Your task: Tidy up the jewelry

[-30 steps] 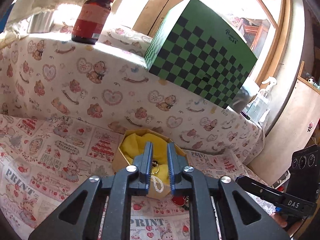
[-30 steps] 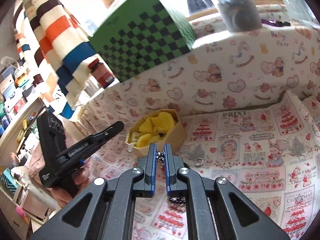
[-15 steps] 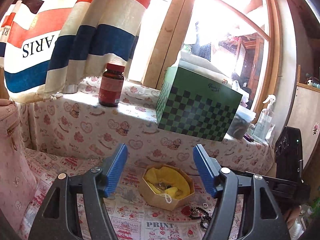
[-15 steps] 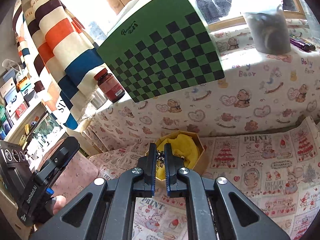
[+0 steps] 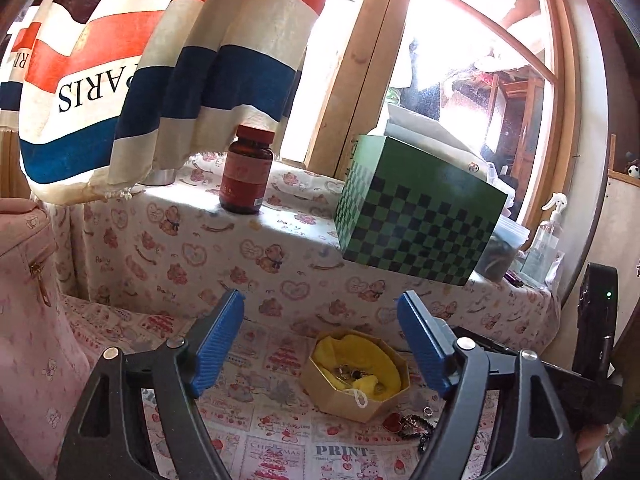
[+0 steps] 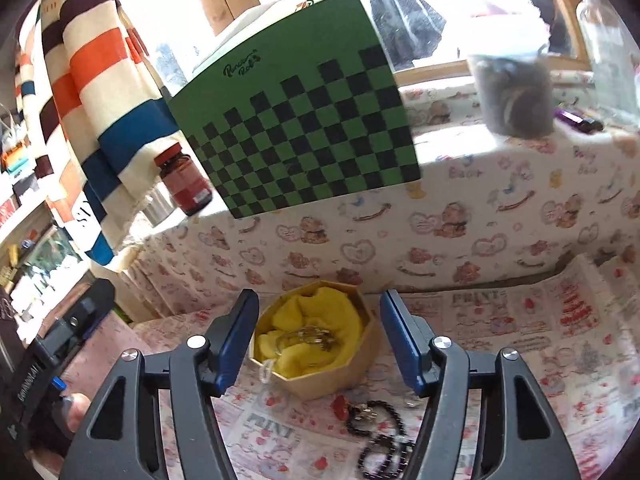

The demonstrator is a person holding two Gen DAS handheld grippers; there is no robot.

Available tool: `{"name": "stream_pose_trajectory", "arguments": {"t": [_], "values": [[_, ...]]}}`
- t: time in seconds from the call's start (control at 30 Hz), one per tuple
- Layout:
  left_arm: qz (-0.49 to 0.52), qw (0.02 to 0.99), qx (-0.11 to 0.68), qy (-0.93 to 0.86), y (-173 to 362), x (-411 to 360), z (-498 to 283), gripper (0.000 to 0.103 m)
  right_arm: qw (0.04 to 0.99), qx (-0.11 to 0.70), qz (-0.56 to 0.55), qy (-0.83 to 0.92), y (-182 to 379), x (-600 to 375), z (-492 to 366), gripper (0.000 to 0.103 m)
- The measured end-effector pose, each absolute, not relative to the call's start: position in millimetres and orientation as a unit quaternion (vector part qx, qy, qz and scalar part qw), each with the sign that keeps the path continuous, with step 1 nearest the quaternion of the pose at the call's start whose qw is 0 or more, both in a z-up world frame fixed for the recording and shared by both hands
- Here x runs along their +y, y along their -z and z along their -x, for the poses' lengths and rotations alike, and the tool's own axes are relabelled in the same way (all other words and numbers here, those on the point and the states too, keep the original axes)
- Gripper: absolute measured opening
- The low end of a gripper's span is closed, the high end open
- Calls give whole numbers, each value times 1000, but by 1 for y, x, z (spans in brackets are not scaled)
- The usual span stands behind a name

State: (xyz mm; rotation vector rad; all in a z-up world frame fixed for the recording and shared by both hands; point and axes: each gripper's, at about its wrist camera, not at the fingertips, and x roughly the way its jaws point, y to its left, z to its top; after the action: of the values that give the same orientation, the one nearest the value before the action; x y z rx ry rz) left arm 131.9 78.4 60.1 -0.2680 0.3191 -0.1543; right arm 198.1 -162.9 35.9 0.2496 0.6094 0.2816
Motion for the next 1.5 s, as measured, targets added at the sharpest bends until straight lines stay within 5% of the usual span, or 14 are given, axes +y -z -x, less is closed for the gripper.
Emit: {"name": "stream_pose_trajectory", "arguments": {"t": [0.17,0.47,0.93,1.13,1.5], "values": [[101,978,167,70,-54,62,-134,86,961,273,32,-13,-34,-164,-178,65],[38,984,173,30,-44,29,-134,102,956,290,-25,-46,-13,-200,-184,65],[-54,984,168,-18,-34,9,-137,102,931,346,-24,-113,-2,-196,-190,65],[-32,983,179,-17,-34,13,-135,102,916,365,-29,-162,9,-180,-190,42],[8,988,156,-3,-40,24,-134,102,899,400,-53,-170,29,-178,-199,42]]}}
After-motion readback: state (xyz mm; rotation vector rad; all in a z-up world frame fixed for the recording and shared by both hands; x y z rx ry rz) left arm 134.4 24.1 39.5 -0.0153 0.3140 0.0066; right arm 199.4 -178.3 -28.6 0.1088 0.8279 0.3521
